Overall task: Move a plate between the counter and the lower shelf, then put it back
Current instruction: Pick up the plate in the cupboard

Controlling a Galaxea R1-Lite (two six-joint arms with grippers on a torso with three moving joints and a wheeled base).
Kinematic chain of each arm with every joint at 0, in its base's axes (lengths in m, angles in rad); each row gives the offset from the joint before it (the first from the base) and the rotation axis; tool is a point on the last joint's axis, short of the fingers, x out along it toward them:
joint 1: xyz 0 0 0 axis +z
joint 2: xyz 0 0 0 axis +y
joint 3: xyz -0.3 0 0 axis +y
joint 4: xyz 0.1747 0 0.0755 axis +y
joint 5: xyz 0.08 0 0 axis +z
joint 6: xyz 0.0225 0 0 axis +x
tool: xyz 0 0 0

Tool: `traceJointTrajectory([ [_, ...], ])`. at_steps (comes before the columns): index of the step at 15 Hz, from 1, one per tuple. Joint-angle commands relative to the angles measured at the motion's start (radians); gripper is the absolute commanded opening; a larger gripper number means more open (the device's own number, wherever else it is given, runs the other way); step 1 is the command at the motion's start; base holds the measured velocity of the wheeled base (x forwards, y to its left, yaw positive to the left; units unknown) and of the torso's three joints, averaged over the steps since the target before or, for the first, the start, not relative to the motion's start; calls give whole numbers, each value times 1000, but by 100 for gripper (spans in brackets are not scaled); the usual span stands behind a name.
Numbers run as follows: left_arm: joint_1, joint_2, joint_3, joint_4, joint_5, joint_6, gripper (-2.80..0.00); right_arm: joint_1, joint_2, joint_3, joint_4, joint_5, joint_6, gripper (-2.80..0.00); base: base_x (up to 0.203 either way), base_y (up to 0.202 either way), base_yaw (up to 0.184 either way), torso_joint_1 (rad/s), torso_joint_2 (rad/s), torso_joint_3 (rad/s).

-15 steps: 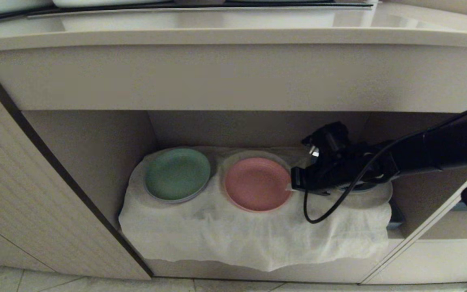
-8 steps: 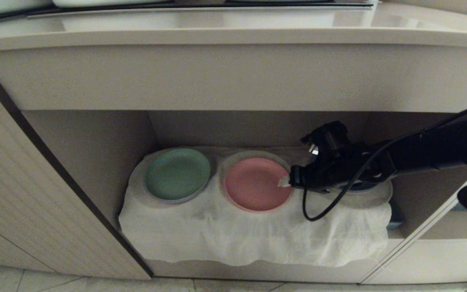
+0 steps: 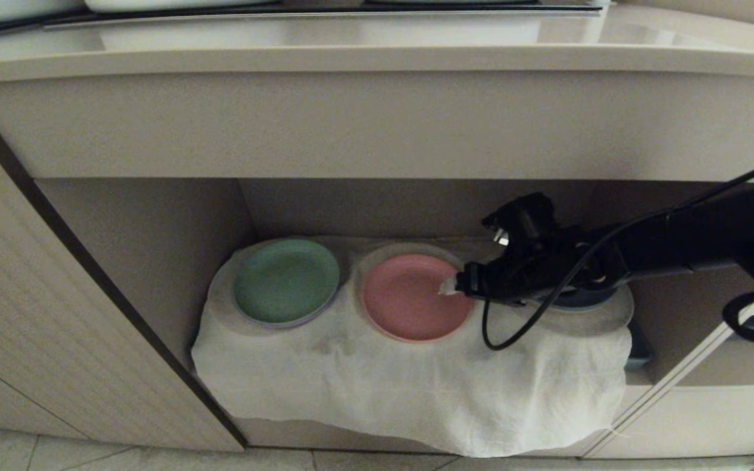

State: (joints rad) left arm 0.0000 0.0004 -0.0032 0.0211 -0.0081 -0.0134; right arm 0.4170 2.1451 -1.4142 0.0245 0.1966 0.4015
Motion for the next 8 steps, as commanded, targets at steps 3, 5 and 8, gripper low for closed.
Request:
traceJointTrajectory([
  [3, 0, 0, 0, 0, 0, 0, -280, 6, 23, -33, 2, 0, 1, 0, 0, 0, 0, 0, 0, 0],
  [5, 0, 0, 0, 0, 0, -2, -280, 14, 33, -48, 2, 0, 0, 0, 0, 0, 0, 0, 0, 0],
  [8, 0, 0, 0, 0, 0, 0, -280, 23, 46, -52, 0, -15, 0, 0, 0, 0, 0, 0, 0, 0],
])
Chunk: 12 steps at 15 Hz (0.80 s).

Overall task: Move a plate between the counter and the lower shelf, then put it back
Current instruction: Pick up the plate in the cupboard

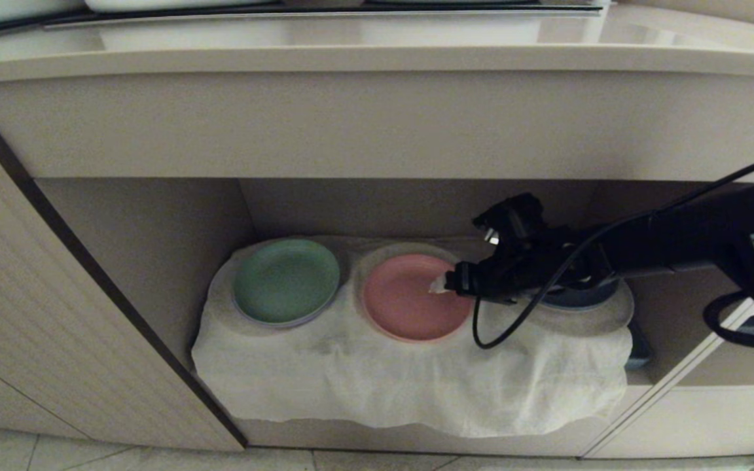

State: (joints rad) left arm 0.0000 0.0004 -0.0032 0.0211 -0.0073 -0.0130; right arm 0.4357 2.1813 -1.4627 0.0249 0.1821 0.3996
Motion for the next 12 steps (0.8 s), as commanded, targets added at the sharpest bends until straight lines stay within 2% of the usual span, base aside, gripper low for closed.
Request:
traceJointTrajectory([
  [1, 0, 0, 0, 0, 0, -1, -280, 9, 12, -4, 0, -6, 2, 0, 0, 0, 0, 0, 0, 0],
  [12, 0, 0, 0, 0, 0, -2, -280, 13, 32, -2, -3, -29, 2, 0, 0, 0, 0, 0, 0, 0],
])
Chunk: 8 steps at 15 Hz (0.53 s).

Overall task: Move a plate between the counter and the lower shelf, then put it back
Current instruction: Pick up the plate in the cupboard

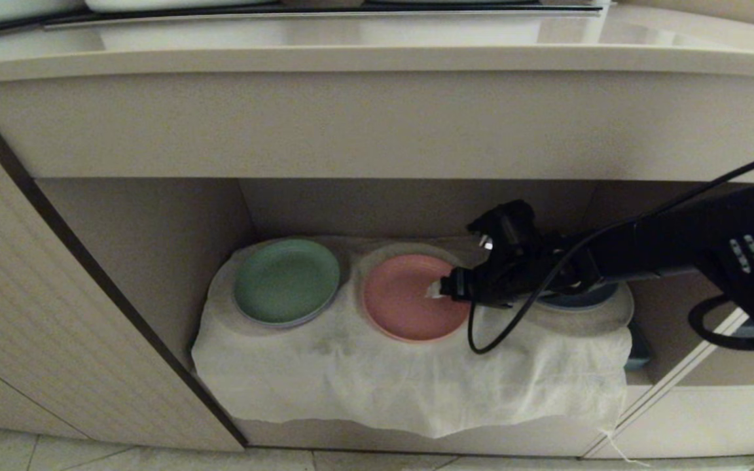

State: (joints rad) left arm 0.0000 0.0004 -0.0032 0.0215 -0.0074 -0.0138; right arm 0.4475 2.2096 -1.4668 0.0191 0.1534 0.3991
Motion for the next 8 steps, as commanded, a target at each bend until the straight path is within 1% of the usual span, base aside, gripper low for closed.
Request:
traceJointTrajectory([
  [1, 0, 0, 0, 0, 0, 0, -280, 2, 5, 2, 2, 0, 3, 0, 0, 0, 0, 0, 0, 0],
  [8, 0, 0, 0, 0, 0, 0, -280, 16, 9, 0, 1, 0, 3, 0, 0, 0, 0, 0, 0, 0],
])
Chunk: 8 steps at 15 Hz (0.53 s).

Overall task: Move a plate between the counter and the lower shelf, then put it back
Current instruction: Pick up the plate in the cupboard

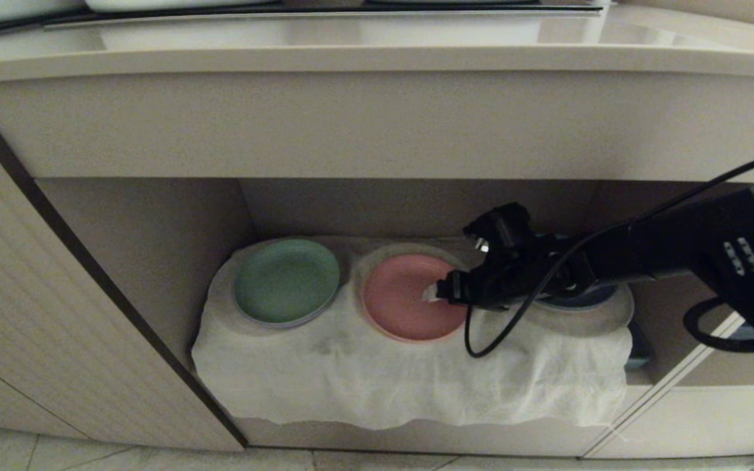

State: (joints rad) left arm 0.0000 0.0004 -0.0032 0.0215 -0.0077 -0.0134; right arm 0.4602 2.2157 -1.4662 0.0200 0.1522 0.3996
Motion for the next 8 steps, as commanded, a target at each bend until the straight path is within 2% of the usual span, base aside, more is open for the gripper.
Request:
traceJointTrajectory([
  [1, 0, 0, 0, 0, 0, 0, -280, 8, 4, 0, 0, 0, 2, 0, 0, 0, 0, 0, 0, 0],
  [8, 0, 0, 0, 0, 0, 0, -280, 9, 13, 0, 0, -20, 2, 0, 0, 0, 0, 0, 0, 0],
])
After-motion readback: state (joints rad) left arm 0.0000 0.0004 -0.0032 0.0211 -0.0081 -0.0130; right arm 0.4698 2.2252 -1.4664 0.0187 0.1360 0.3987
